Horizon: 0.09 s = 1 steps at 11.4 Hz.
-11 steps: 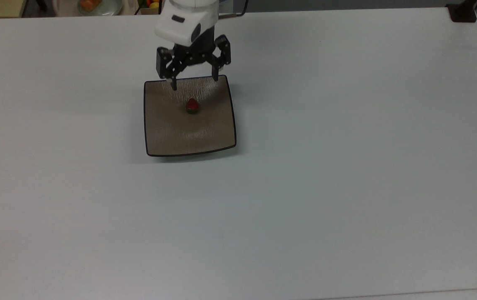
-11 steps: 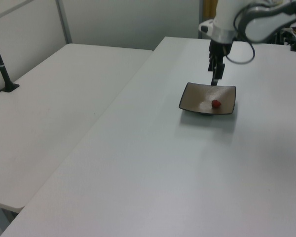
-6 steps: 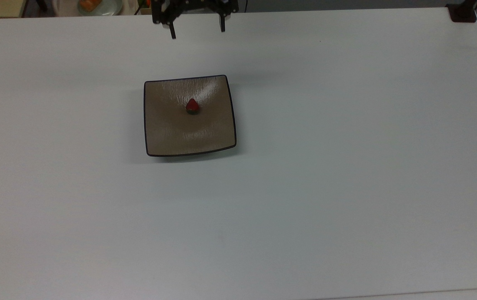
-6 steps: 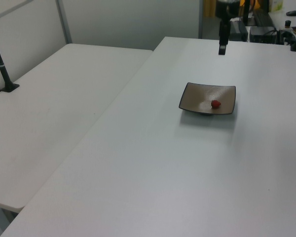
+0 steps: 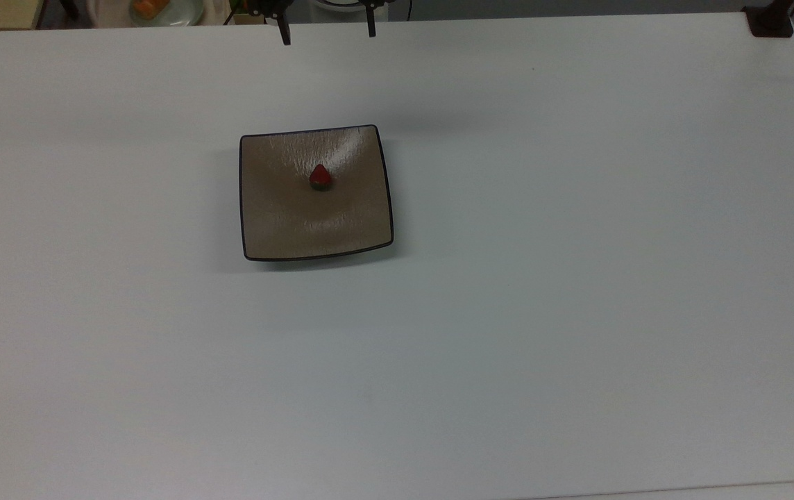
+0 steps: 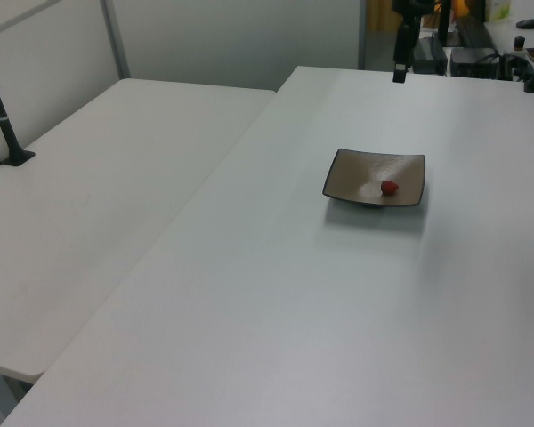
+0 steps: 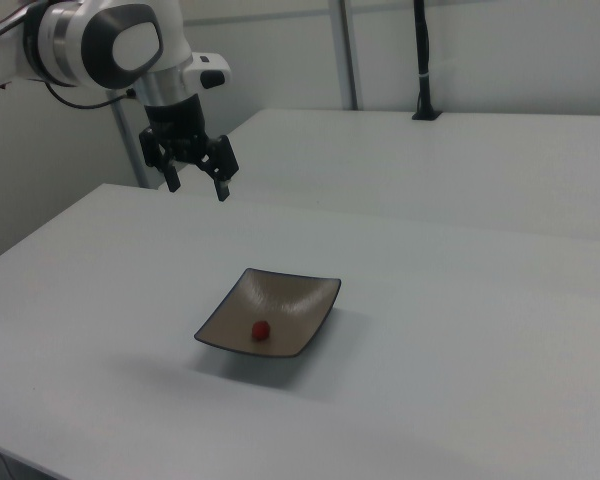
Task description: Strawberries on a ceramic plate
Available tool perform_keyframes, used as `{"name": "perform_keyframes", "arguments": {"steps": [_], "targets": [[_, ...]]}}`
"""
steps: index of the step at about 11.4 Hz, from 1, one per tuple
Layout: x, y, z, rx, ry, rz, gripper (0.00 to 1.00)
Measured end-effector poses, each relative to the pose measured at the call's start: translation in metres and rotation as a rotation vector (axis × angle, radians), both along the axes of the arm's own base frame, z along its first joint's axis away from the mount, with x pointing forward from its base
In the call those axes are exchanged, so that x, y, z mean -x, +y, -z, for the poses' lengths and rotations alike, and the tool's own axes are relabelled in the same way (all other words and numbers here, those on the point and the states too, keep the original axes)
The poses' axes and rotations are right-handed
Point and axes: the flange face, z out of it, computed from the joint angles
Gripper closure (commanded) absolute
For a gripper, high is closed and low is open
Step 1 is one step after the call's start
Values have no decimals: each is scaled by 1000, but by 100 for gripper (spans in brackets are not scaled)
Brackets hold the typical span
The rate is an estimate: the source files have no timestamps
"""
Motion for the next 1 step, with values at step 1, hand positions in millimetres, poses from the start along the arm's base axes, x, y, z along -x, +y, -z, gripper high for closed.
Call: {"name": "perform_keyframes", "arguments": {"steps": [1], "targets": [[-1,0,-1,-8,-9,2,0]]}}
